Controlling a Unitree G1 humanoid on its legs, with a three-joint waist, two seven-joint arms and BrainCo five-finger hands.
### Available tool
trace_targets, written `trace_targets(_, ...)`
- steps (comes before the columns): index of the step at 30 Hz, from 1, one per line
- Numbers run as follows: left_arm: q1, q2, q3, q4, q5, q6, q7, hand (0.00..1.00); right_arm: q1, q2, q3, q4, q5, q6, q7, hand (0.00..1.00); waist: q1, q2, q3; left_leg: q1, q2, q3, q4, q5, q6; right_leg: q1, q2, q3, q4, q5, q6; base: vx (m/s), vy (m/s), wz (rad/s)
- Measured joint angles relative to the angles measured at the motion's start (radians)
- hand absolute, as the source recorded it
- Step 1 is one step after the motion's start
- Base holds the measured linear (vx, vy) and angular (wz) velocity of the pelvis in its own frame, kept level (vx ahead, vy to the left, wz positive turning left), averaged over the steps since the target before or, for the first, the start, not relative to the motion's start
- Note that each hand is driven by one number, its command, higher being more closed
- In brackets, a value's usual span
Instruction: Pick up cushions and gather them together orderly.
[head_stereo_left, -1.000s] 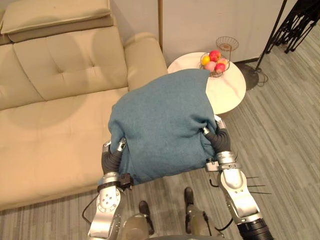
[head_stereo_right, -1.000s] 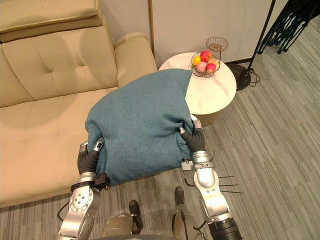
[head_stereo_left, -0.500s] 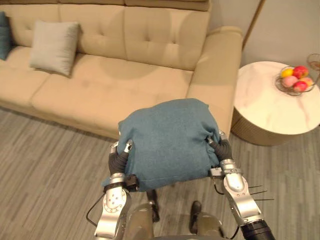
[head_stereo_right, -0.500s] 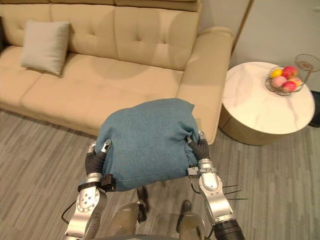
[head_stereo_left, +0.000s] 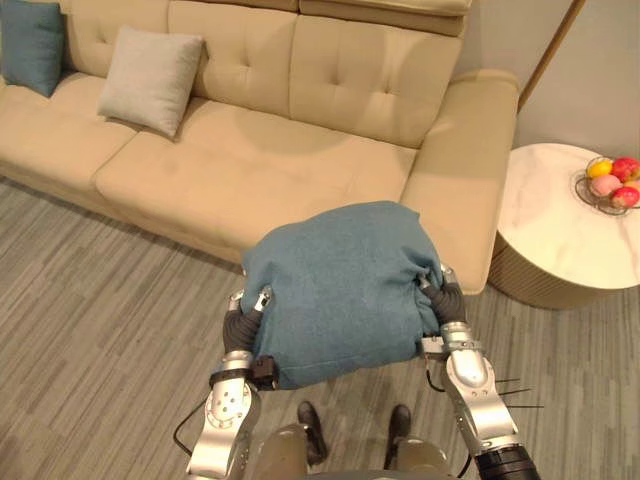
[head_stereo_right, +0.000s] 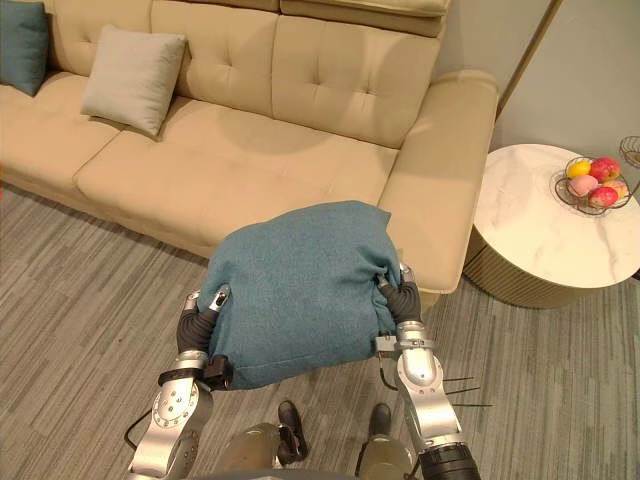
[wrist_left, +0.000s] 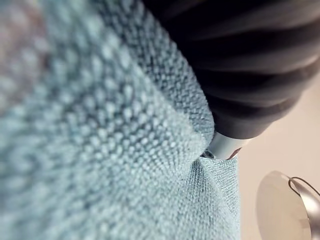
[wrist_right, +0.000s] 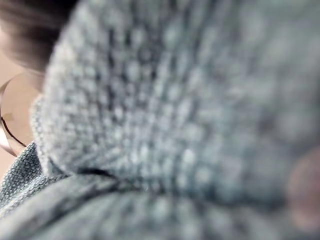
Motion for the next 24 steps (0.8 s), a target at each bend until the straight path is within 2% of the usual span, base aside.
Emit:
trace_targets(1,0.001,0.005,0.0,0.0,0.001,0.004,-0.008,1.0,0.016,-0.001,0.0,0.0,0.0,0.0,0.0,1.0,-0.015,-0.01,-0.001,0.006,-0.03,-0.031,0.021,-0.028,0.016,-0.03,-0.04,0.011,0.128,-0.026,-0.008,0.2,0.118,0.6)
trace_targets(2,0.003,0.006,0.0,0.0,0.002,0.007,-0.008,1.0,0.019,0.0,0.0,0.002,0.0,0.0,0.002,1.0,-0.02,-0.011,-0.001,0.018,-0.041,-0.045,0.028,-0.039,0.025,-0.067,-0.055,0.032,0.221,-0.024,-0.012,0.23,0.09,0.63)
trace_targets(3,0.004,0.009,0.001,0.0,0.003,0.014,-0.008,1.0,0.026,0.004,0.0,0.005,0.0,0.0,0.006,1.0,-0.023,-0.014,0.003,0.044,-0.056,-0.065,0.023,-0.048,0.044,-0.146,-0.073,0.089,0.39,-0.01,-0.055,0.26,0.098,0.43)
trace_targets(4,0.005,0.012,0.001,0.0,0.003,0.015,-0.008,1.0,0.031,0.007,0.0,0.009,0.0,0.0,0.01,1.0,-0.029,-0.013,0.003,0.057,-0.056,-0.074,0.023,-0.054,0.052,-0.162,-0.068,0.104,0.429,-0.024,-0.061,0.22,0.049,0.44)
trace_targets(5,0.008,0.02,0.001,0.0,0.003,0.015,-0.008,1.0,0.033,0.012,0.001,0.013,0.001,0.0,0.02,1.0,-0.03,-0.016,0.004,0.081,-0.055,-0.086,0.022,-0.073,0.058,-0.186,-0.048,0.104,0.446,-0.063,-0.049,0.36,0.017,0.34)
trace_targets(7,0.008,0.029,0.002,0.0,0.002,0.015,-0.008,1.0,0.031,0.016,0.001,0.014,0.019,0.0,0.034,1.0,-0.03,-0.016,0.005,0.114,-0.053,-0.1,0.018,-0.1,0.056,-0.227,-0.012,0.08,0.38,-0.079,-0.047,0.36,-0.011,0.25)
trace_targets(8,0.006,0.029,0.001,0.002,0.002,0.015,-0.008,1.0,0.031,0.011,-0.001,0.016,0.023,0.0,0.038,1.0,-0.037,-0.012,0.008,0.145,-0.05,-0.109,0.003,-0.106,0.036,-0.246,0.021,0.062,0.285,-0.071,-0.045,0.39,-0.028,0.27)
trace_targets(9,0.006,0.029,0.0,0.005,0.002,0.015,-0.008,1.0,0.033,0.01,-0.001,0.017,0.031,0.0,0.04,1.0,-0.049,-0.009,0.01,0.186,-0.048,-0.116,-0.023,-0.112,0.014,-0.254,0.056,0.048,0.147,-0.028,-0.043,0.42,-0.043,0.29)
trace_targets(10,0.003,0.029,-0.001,0.008,0.002,0.015,-0.008,1.0,0.035,0.007,-0.001,0.017,0.036,0.0,0.041,1.0,-0.052,-0.01,0.009,0.208,-0.049,-0.119,-0.032,-0.114,0.003,-0.254,0.073,0.039,0.072,0.009,-0.048,0.49,-0.076,0.32)
trace_targets(11,-0.005,0.029,-0.005,0.02,0.003,0.015,-0.01,1.0,0.044,0.001,-0.001,0.016,0.04,0.0,0.041,1.0,-0.056,-0.015,0.006,0.251,-0.054,-0.127,-0.055,-0.127,-0.025,-0.251,0.103,0.021,-0.039,0.086,-0.06,0.55,-0.106,0.45)
trace_targets(12,-0.005,0.029,-0.006,0.032,0.003,0.015,-0.014,1.0,0.066,0.001,-0.004,0.012,0.045,0.0,0.041,1.0,-0.071,-0.03,-0.003,0.296,-0.065,-0.147,-0.061,-0.148,-0.06,-0.246,0.11,0.013,-0.08,0.167,-0.101,0.58,-0.127,0.62)
trace_targets(13,-0.006,0.026,-0.009,0.04,0.004,0.015,-0.018,1.0,0.084,0.001,-0.004,0.006,0.053,0.0,0.041,1.0,-0.082,-0.036,-0.007,0.313,-0.071,-0.167,-0.053,-0.16,-0.08,-0.238,0.106,0.028,-0.07,0.244,-0.142,0.57,-0.165,0.64)
trace_targets(14,-0.012,-0.005,-0.013,0.075,0.012,0.015,-0.029,1.0,0.093,-0.017,-0.013,0.01,0.061,0.001,0.041,1.0,-0.09,0.015,-0.017,0.305,-0.026,-0.179,0.006,-0.171,-0.104,-0.242,0.132,0.007,-0.007,0.243,-0.151,0.56,-0.183,0.34)
trace_targets(15,-0.014,-0.01,-0.013,0.081,0.02,0.015,-0.031,1.0,0.097,-0.017,-0.018,0.007,0.06,0.001,0.042,1.0,-0.085,0.031,-0.023,0.242,0.016,-0.164,0.159,-0.141,-0.153,-0.229,0.157,0.002,-0.004,0.197,-0.169,0.65,-0.21,0.02)
trace_targets(16,-0.016,-0.011,-0.013,0.081,0.02,0.015,-0.032,1.0,0.098,-0.017,-0.021,0.005,0.06,0.003,0.042,1.0,-0.078,0.036,-0.02,0.205,0.044,-0.155,0.258,-0.105,-0.173,-0.21,0.174,0.004,-0.012,0.185,-0.178,0.54,-0.165,-0.26)
trace_targets(17,-0.017,-0.018,-0.013,0.084,0.02,0.016,-0.033,1.0,0.104,-0.017,-0.025,0.002,0.06,0.007,0.042,1.0,-0.068,0.04,-0.017,0.147,0.094,-0.148,0.42,-0.039,-0.175,-0.164,0.201,0.011,-0.033,0.172,-0.187,0.53,-0.16,-0.46)
trace_targets(18,-0.013,-0.027,-0.017,0.09,0.019,0.019,-0.037,1.0,0.125,-0.018,-0.03,-0.014,0.062,0.013,0.039,1.0,-0.046,0.042,-0.016,0.108,0.161,-0.122,0.577,-0.039,-0.171,-0.085,0.237,0.022,-0.074,0.161,-0.197,0.59,-0.154,-0.57)
trace_targets(19,-0.005,-0.036,-0.021,0.084,0.019,0.019,-0.047,1.0,0.165,-0.018,-0.035,-0.096,0.063,0.018,0.037,1.0,-0.044,0.039,-0.017,0.082,0.202,-0.082,0.653,-0.052,-0.147,0.001,0.253,0.038,-0.117,0.151,-0.209,0.57,-0.134,-0.48)
trace_targets(21,-0.001,-0.036,-0.021,0.072,0.019,0.016,-0.053,1.0,0.185,-0.017,-0.038,-0.176,0.063,0.014,0.037,1.0,-0.044,0.036,-0.017,0.048,0.211,-0.042,0.639,-0.076,-0.108,0.042,0.251,0.066,-0.143,0.142,-0.208,0.41,-0.052,-0.43)
trace_targets(22,-0.003,-0.037,-0.02,0.051,0.019,0.013,-0.053,1.0,0.183,-0.017,-0.039,-0.236,0.06,0.001,0.037,1.0,-0.038,0.036,-0.018,0.004,0.214,-0.024,0.563,-0.102,-0.073,0.072,0.25,0.111,-0.17,0.129,-0.198,0.34,0.002,-0.64)
trace_targets(23,-0.003,-0.037,-0.02,0.042,0.019,0.012,-0.053,1.0,0.178,-0.015,-0.041,-0.243,0.06,-0.004,0.037,1.0,-0.034,0.035,-0.019,-0.011,0.213,-0.027,0.514,-0.106,-0.069,0.079,0.25,0.126,-0.176,0.128,-0.197,0.36,0.047,-0.9)
trace_targets(24,-0.008,-0.041,-0.021,0.027,0.02,0.01,-0.054,1.0,0.171,-0.01,-0.05,-0.253,0.06,-0.005,0.037,1.0,-0.024,0.032,-0.018,-0.021,0.195,-0.063,0.371,-0.106,-0.069,0.092,0.248,0.167,-0.178,0.124,-0.189,0.24,0.109,-0.89)
